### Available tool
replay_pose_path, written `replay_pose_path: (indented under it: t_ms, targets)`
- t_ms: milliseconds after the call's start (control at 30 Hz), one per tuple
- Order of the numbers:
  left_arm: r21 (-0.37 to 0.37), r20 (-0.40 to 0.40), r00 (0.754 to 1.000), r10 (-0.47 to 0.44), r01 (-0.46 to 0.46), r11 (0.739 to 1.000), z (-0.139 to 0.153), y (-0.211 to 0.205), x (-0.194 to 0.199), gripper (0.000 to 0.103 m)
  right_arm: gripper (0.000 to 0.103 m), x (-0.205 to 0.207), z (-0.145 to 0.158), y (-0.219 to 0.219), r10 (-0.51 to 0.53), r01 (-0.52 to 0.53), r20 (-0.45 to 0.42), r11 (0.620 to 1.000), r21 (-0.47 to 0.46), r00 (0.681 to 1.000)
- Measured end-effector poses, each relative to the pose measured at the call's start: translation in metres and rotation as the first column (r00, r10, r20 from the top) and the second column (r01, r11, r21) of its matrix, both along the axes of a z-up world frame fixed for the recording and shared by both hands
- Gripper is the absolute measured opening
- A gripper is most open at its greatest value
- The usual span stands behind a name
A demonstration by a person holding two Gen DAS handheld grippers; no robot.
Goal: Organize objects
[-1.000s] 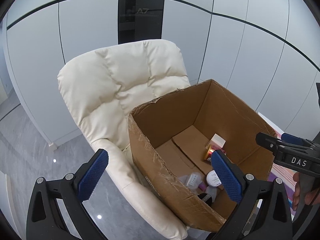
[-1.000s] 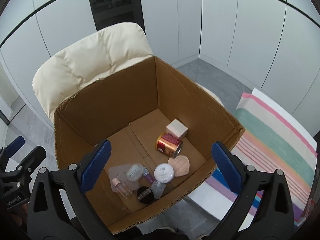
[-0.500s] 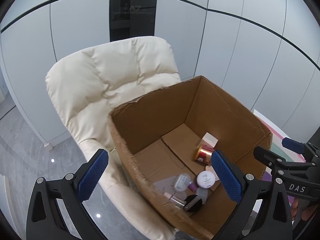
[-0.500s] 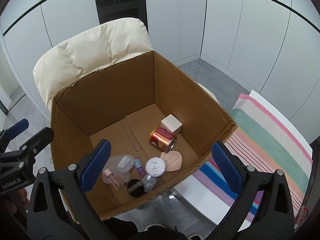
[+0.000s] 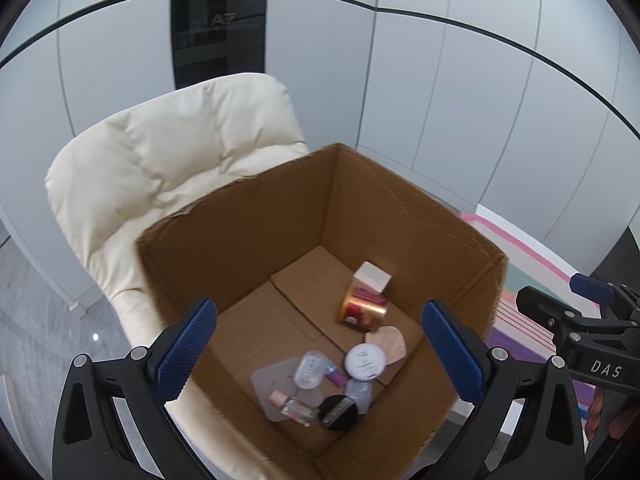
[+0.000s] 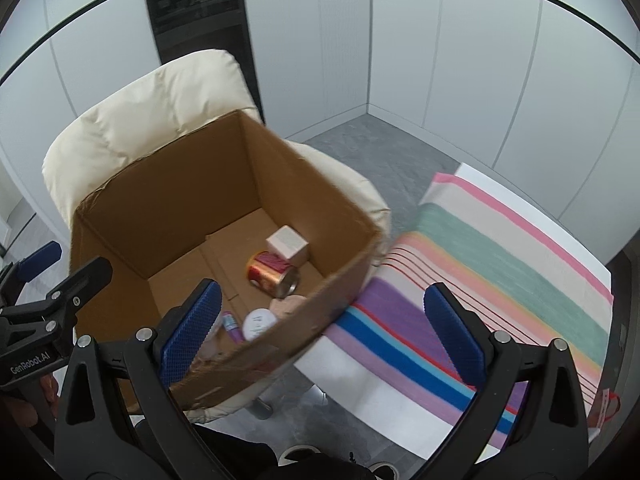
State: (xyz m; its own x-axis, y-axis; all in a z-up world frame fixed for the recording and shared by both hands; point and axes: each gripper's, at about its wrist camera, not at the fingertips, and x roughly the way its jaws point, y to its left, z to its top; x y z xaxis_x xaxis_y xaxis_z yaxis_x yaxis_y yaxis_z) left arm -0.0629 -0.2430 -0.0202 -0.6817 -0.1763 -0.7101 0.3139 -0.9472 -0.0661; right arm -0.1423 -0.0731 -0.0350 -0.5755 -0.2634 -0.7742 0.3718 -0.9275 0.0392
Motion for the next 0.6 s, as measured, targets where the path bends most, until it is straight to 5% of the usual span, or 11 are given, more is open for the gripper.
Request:
replay_pose_path:
  t_ms: [600]
  targets:
    - [-0.001,0.005,0.989,-0.145,0.145,0.989,-0.002,0.079,-0.039,0.103,0.103,-0.004,0.003,0.089,-0.143,0.143,-0.004,0.990,-0.001,0.990]
